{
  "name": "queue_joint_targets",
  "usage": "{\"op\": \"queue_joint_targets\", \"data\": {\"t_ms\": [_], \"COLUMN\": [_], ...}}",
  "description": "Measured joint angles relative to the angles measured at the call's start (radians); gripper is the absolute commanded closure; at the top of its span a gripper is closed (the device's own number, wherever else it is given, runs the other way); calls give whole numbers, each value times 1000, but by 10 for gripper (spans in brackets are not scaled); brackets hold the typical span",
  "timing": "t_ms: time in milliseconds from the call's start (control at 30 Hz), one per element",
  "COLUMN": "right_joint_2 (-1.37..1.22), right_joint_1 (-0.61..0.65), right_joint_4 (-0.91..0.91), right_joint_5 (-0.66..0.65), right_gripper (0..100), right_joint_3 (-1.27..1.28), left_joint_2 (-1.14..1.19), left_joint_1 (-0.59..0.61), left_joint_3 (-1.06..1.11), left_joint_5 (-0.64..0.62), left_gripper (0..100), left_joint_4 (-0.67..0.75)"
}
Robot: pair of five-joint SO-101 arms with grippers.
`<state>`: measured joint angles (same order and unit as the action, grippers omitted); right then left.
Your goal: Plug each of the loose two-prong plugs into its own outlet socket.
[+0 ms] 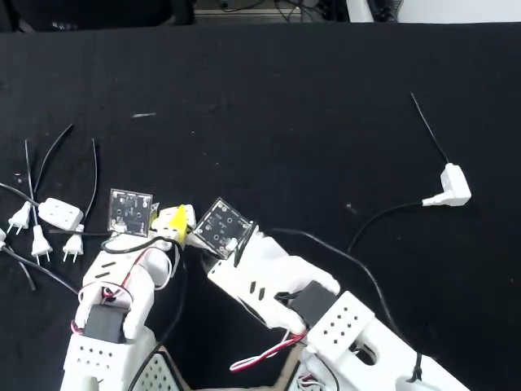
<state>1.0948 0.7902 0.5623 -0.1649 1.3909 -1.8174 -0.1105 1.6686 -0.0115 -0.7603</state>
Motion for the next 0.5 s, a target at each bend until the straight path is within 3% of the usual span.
{"op": "queue_joint_targets", "data": {"t_ms": [500], "right_joint_2": [29], "right_joint_1": [0], "right_joint_4": [28], "right_joint_5": [0], "right_gripper": [988], "right_joint_3": [-2], "left_joint_2": [-6], "left_joint_1": [-6], "left_joint_3": [0], "left_joint_5": [37], "left_gripper": [848], "left_joint_4": [0]}}
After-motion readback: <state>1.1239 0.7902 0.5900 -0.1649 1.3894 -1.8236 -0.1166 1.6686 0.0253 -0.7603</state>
